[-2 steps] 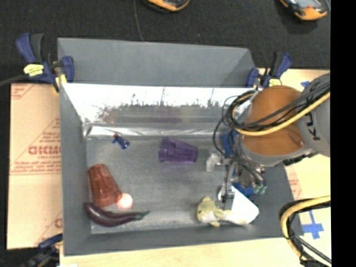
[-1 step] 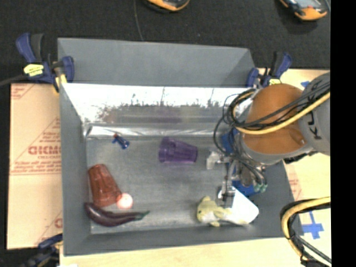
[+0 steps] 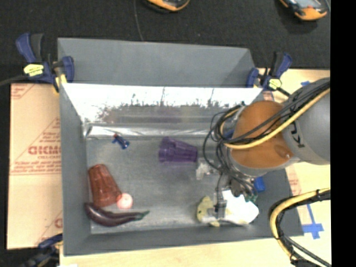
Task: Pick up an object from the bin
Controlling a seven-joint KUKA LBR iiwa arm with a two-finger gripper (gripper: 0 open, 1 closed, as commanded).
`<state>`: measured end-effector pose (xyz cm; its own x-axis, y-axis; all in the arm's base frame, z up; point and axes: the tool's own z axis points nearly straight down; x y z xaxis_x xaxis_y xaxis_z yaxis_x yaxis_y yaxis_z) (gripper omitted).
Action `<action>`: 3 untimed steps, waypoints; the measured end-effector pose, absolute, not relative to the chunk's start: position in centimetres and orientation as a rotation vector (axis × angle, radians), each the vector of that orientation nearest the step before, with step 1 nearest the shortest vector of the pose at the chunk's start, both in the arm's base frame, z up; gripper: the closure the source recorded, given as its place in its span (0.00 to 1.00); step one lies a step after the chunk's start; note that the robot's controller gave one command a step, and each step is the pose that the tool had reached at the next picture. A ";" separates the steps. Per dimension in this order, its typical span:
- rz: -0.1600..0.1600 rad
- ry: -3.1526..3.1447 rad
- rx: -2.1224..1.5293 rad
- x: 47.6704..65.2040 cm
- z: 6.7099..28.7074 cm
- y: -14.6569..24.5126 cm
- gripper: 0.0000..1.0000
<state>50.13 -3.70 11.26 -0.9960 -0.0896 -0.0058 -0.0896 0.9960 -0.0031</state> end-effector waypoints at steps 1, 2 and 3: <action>-0.004 3.131 -0.111 49.5 9.2 -1.8 0.00; -0.003 3.139 0.075 51.1 16.9 -8.0 0.00; -0.007 3.135 0.083 51.4 17.4 -8.6 0.00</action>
Offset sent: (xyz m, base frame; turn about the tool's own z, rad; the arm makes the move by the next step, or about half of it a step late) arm 0.0120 -0.0475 0.0609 0.1409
